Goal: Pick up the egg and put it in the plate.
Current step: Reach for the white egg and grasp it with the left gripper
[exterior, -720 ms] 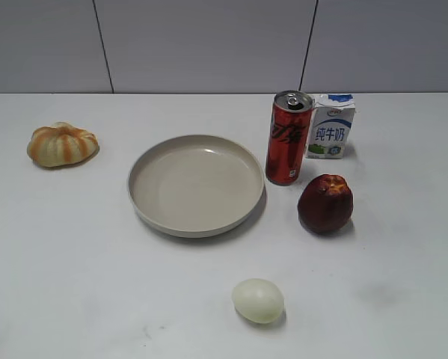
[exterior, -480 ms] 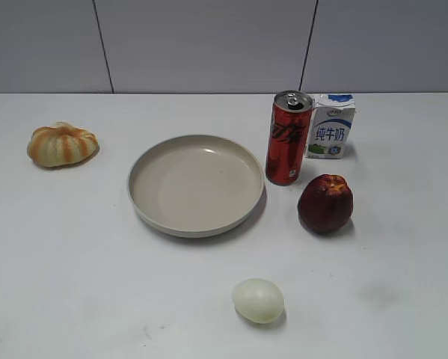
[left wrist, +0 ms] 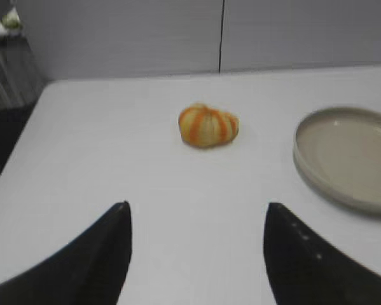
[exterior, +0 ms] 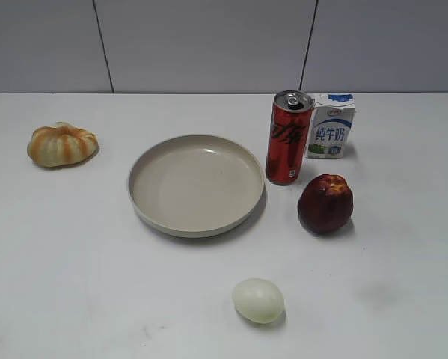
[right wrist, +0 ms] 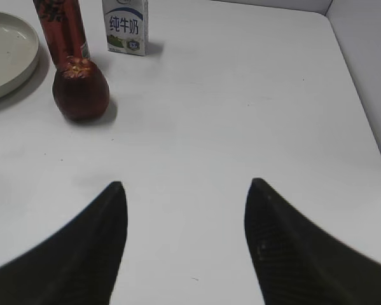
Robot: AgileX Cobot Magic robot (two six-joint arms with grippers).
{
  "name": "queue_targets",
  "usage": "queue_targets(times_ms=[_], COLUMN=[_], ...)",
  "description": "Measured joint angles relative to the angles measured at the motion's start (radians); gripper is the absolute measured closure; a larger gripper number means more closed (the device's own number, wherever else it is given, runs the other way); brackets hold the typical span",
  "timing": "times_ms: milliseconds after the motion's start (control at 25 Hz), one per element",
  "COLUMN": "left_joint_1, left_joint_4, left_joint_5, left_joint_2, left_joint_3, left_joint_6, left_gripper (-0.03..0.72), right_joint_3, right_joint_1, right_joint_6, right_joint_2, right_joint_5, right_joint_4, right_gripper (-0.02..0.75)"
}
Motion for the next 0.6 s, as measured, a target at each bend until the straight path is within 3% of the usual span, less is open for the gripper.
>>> queue_targets(times_ms=[320,600], left_joint_1=[0.0,-0.001], left_joint_4=[-0.024,-0.319], left_joint_5=[-0.334,-0.42], left_joint_2=[0.19,0.545], left_joint_3=[-0.027,-0.071], left_joint_6=[0.021,0.422], left_gripper=[0.216,0.141], right_joint_3=[0.0,0.0], right_joint_1=[0.0,0.0], right_joint_6=[0.0,0.0], right_joint_2=[0.0,0.0], right_joint_5=[0.0,0.0], right_joint_4=[0.0,0.0], right_gripper=[0.29,0.29])
